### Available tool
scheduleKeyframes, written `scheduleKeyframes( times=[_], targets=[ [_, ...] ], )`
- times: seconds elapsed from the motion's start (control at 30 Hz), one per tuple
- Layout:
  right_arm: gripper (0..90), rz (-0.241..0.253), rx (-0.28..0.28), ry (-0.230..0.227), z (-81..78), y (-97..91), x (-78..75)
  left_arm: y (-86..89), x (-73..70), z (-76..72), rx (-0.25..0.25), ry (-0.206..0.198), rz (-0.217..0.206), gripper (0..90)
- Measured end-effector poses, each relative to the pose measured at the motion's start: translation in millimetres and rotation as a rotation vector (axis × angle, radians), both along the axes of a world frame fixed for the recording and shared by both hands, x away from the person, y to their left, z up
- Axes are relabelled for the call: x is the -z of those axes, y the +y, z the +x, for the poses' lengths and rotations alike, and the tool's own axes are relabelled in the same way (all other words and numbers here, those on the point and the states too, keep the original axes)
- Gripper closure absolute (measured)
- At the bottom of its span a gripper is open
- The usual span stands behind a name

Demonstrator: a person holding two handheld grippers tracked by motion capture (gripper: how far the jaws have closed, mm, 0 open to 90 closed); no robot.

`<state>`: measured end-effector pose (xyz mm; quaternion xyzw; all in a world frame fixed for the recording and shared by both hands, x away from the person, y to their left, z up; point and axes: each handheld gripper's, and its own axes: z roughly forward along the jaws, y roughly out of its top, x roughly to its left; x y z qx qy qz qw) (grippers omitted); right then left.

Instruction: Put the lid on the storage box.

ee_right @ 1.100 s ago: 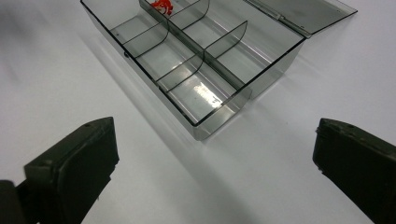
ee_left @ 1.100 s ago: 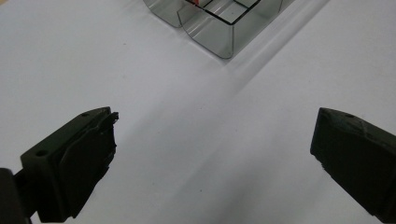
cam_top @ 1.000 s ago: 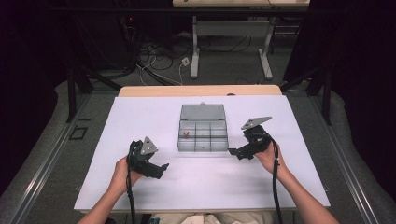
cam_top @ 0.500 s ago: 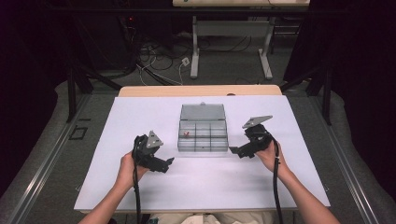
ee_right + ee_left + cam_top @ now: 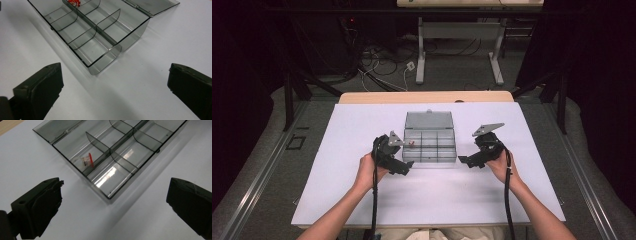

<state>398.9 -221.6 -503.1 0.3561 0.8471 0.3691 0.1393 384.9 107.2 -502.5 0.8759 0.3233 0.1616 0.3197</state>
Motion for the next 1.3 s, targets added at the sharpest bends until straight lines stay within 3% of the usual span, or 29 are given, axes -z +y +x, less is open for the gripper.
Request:
scheduleKeyframes(
  times=[0.43, 0.9, 1.23, 1.3],
  targets=[
    [0.0, -0.012, -0.012, 0.030, 1.7, 0.5, 2.7, -22.1, 1.6, 28.5, -0.062, 0.008, -0.013, 0.0],
    [0.1, -0.014, -0.014, 0.030, 3.5, 2.0, 5.5, -41.9, 4.2, 48.0, -0.047, 0.035, 0.013, 2.6],
    [0.2, -0.023, -0.014, 0.030, 4.6, 1.1, 6.1, -55.1, 11.8, 55.4, -0.023, 0.063, 0.055, 18.4],
    [0.2, 0.001, -0.014, 0.018, 5.3, 1.3, 7.9, -56.5, 13.6, 56.8, -0.020, 0.071, 0.064, 24.2]
  ],
)
